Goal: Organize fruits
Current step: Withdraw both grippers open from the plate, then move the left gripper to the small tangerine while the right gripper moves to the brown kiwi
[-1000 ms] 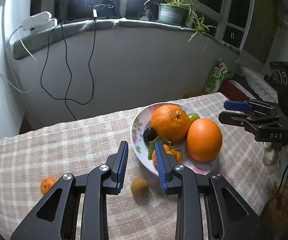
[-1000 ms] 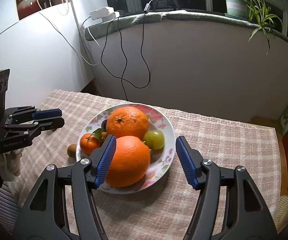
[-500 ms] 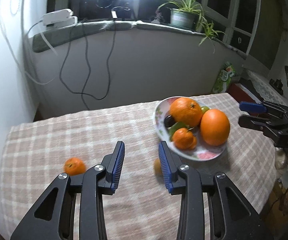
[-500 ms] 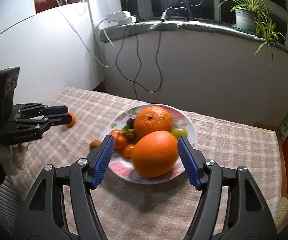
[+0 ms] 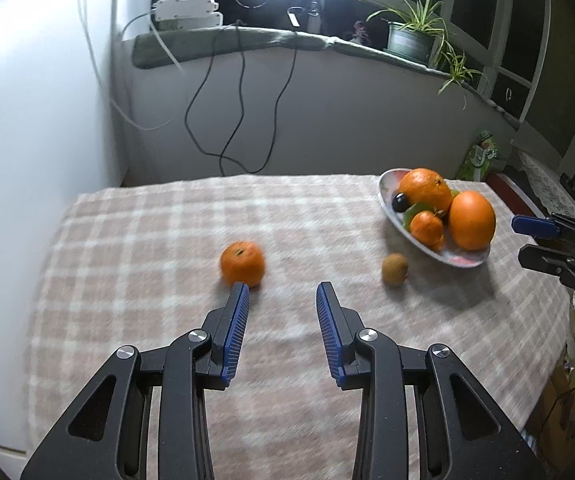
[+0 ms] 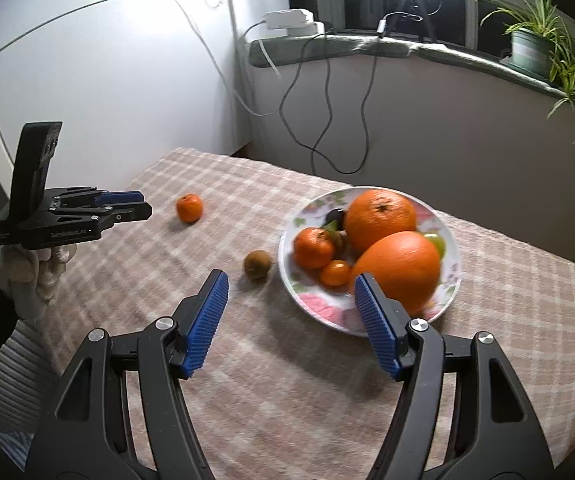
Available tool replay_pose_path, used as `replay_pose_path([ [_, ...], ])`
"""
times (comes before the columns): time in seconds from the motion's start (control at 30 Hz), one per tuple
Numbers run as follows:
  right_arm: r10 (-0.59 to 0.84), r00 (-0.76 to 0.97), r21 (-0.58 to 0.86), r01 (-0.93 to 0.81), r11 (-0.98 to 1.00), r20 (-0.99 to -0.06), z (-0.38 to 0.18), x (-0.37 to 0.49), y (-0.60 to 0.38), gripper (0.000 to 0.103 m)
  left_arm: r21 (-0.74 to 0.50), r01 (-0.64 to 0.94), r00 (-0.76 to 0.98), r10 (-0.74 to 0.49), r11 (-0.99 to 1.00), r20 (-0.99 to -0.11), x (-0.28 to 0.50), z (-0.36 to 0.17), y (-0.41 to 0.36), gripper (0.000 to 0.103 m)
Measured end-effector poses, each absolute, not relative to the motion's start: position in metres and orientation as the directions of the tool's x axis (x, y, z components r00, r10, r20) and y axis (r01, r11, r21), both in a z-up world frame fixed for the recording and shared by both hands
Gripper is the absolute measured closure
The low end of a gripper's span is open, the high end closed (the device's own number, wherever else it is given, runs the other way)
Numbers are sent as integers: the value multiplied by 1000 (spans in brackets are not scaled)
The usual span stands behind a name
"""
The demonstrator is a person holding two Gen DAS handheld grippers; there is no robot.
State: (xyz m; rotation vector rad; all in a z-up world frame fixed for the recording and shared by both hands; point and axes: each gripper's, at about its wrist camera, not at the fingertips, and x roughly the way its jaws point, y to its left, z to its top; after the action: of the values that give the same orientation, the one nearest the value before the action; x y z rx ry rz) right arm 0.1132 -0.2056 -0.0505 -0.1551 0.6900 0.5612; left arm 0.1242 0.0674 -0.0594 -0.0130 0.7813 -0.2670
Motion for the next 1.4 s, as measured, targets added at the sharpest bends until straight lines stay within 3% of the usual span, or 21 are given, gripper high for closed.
replay_pose_path([
  [0.6,469,556,121,-548,827,-686,-77,114,-164,35,-89,202,687,-206,975,-697,118,-70,81,69],
  [0.87,442,528,136,-519,844,-725,-94,125,-139,43,-111,205,671,-222,972,-707,130,-81,84,69],
  [0.97,431,513,160,-489,858,-743,-102,133,-136,55,-119,210,665,-231,970,-711,137,-85,84,69],
  [1.27,400,508,203,-399,894,-763,-116,152,-134,59,-146,222,650,-258,964,-715,155,-93,89,69],
  [1.4,386,513,198,-382,903,-767,-120,156,-129,59,-148,230,644,-264,962,-718,162,-96,88,61],
])
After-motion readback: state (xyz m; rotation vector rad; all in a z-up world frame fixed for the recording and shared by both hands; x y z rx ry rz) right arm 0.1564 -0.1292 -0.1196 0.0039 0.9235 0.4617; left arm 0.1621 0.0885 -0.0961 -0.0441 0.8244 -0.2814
